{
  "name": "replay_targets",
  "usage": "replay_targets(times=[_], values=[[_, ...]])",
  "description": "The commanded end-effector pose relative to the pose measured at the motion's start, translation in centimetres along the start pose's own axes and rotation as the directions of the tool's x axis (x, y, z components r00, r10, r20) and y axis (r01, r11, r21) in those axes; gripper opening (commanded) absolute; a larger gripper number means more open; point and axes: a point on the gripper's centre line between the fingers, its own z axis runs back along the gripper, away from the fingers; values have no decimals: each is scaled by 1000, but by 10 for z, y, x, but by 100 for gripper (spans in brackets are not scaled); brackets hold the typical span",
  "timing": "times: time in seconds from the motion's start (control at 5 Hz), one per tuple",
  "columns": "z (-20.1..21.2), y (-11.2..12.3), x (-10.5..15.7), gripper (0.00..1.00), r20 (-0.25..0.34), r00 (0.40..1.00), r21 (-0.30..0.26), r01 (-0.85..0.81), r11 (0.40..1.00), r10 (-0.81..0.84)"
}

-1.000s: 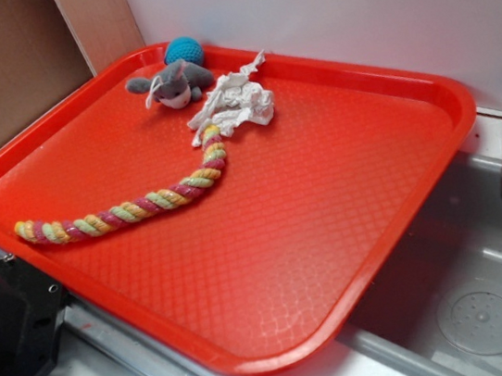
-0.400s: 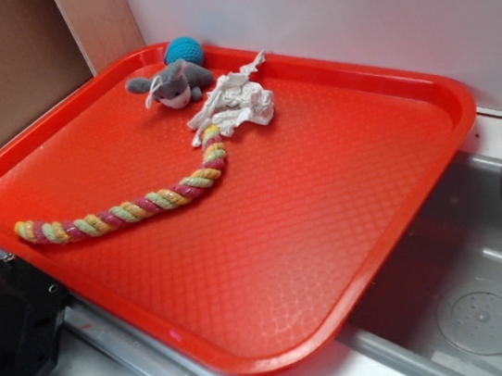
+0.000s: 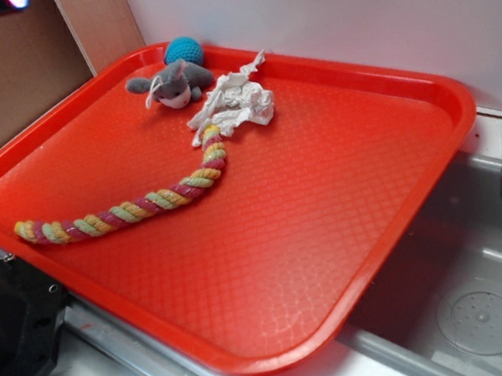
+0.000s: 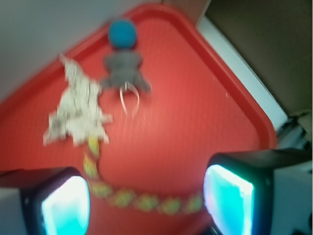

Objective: Grab the gray animal.

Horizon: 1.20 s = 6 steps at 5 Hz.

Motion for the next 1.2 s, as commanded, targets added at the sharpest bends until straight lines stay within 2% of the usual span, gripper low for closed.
replay_targets(times=[0.0,0.2,0.4,0.6,1.0], values=[[-41,-11,32,100,72,995,34,-71,997,68],[-71,-12,50,100,81,992,52,-98,994,93],[-97,-9,66,100,54,991,55,-122,991,119],[-114,-5,83,100,56,989,80,-140,987,135],[-141,-3,93,100,3,993,102,-114,988,114]])
